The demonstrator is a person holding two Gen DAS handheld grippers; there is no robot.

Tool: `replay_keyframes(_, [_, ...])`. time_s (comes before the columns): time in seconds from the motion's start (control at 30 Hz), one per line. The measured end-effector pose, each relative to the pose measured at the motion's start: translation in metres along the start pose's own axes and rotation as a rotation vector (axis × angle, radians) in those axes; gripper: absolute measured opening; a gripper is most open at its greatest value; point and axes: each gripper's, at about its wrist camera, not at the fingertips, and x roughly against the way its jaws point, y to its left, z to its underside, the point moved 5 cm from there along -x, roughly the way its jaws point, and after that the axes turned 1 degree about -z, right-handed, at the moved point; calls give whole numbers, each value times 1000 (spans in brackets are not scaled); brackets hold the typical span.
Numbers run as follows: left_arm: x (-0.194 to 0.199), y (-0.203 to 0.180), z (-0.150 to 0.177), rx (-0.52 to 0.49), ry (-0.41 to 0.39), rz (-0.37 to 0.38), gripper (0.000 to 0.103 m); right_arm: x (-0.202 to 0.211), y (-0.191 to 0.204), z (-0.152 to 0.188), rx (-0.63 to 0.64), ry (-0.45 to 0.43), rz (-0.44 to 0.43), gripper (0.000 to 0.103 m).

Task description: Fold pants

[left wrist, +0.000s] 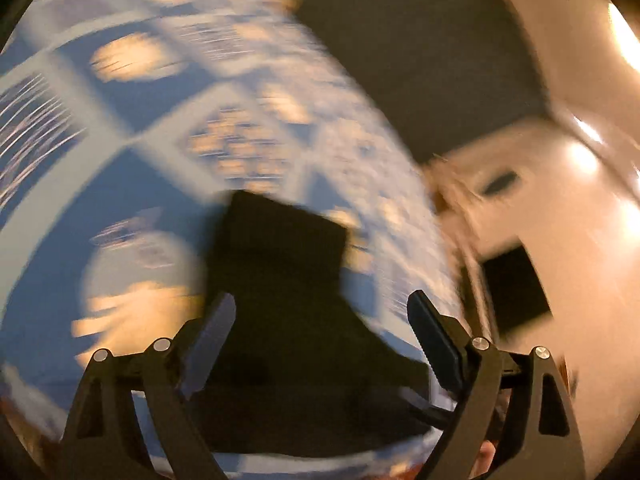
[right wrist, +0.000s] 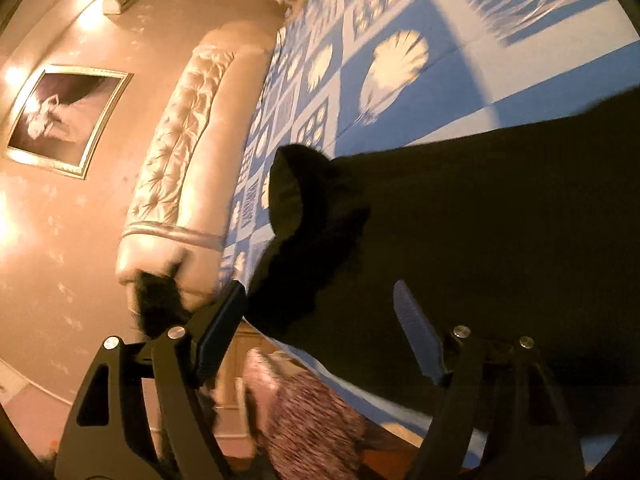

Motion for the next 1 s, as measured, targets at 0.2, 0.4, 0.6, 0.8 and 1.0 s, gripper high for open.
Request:
replay_keyframes(0.2, [-18,77,5,273,68,-39,86,-76,-7,-34,-74,19,60,80])
replay_keyframes(0.4, [-27,78,8,207,80,-78,86,-109,5,-48,-22,32,109,86])
replay_keyframes(0.6, [-35,72,15,185,94,-88,87,-128,16,-47,32,64,179,86])
replay_keyframes(0.8, [-35,74,16,192,93,-84,87,-130,6,-49,-9,16,266,86])
replay_keyframes(1.0, [-34,73,17,179,93,-93,87,-156,20,-33,128,154,319,19])
